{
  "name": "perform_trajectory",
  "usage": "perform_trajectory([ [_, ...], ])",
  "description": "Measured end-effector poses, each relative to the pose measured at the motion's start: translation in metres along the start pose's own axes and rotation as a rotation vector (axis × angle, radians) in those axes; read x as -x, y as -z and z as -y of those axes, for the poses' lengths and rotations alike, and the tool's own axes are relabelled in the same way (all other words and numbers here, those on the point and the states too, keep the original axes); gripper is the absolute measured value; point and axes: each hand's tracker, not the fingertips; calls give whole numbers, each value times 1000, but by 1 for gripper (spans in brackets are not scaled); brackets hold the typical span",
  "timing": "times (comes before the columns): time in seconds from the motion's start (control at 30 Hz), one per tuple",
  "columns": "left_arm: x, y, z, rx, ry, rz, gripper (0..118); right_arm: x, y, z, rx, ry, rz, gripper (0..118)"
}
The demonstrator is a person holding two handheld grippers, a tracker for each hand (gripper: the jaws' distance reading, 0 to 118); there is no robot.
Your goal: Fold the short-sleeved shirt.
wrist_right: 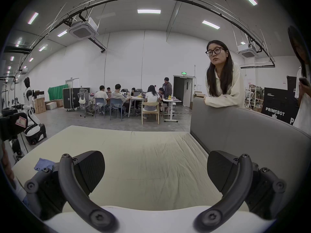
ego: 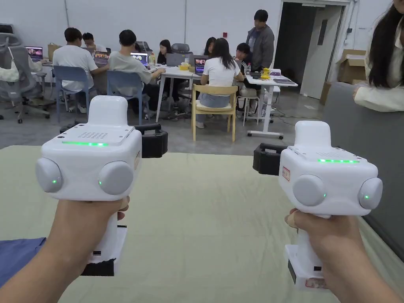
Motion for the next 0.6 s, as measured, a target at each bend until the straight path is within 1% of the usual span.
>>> perform_trajectory([
  [0.6, 1, -2, -3, -8, -4, 9, 118, -1, -4, -4, -12, 8, 2, 118],
])
